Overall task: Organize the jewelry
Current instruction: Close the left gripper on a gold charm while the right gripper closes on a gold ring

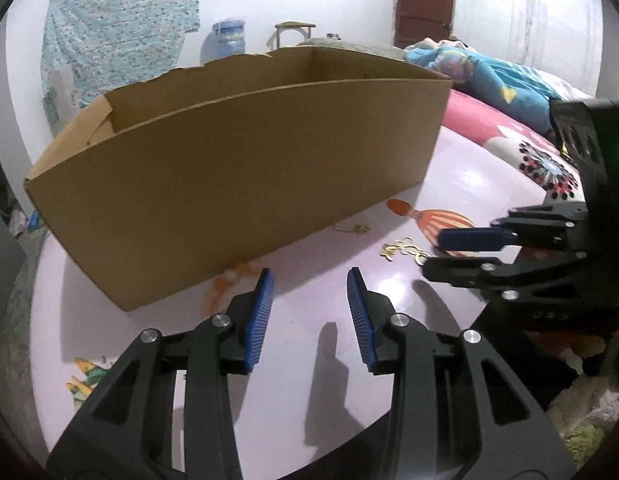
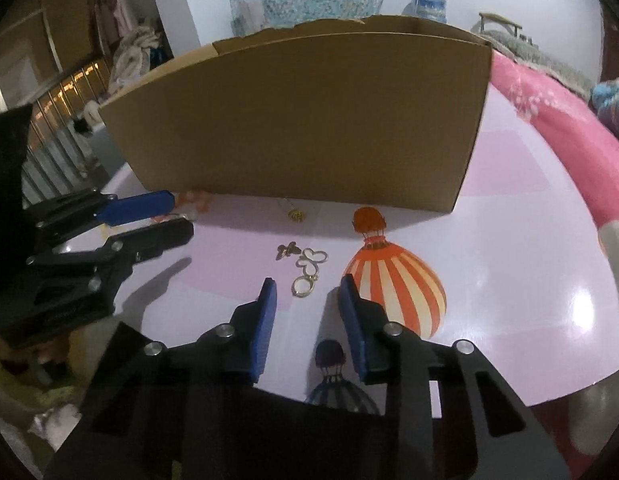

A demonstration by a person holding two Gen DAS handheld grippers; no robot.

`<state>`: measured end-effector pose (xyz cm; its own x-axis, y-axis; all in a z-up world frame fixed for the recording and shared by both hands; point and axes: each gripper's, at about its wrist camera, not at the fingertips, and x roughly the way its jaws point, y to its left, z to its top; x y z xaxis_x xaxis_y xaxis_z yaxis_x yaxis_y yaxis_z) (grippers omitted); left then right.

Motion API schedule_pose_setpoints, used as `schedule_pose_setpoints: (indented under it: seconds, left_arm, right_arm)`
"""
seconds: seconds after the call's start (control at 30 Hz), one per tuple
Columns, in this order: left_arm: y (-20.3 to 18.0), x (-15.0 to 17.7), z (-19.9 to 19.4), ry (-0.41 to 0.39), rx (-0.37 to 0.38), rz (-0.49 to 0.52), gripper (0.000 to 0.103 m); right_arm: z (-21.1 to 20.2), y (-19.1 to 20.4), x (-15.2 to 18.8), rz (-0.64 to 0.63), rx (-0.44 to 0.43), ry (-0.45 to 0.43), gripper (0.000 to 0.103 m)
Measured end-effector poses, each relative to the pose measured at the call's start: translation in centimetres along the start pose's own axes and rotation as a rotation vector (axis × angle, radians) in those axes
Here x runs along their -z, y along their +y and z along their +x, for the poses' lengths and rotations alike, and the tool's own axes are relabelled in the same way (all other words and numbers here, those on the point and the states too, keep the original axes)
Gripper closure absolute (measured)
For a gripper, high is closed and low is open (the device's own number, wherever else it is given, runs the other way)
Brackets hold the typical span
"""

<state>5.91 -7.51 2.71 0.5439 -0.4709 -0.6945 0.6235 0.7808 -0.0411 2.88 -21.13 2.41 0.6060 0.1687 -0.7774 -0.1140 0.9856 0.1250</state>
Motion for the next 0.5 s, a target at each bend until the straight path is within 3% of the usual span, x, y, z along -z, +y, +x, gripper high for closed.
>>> schedule_pose_setpoints:
  seconds: [0.3, 0.5]
  left_arm:
    - [-0.8, 0.3, 0.7, 0.013, 0.026, -0.002, 0.067]
    - [-0.8, 0.3, 0.7, 0.023, 0.024, -0.013, 0.067]
  right_arm:
    - [0.3, 0.7, -0.1, -0.033, 0.015, 0.009, 0.092]
    - [0.1, -0.2, 0.0, 0.006, -0.008, 0.008, 0.093]
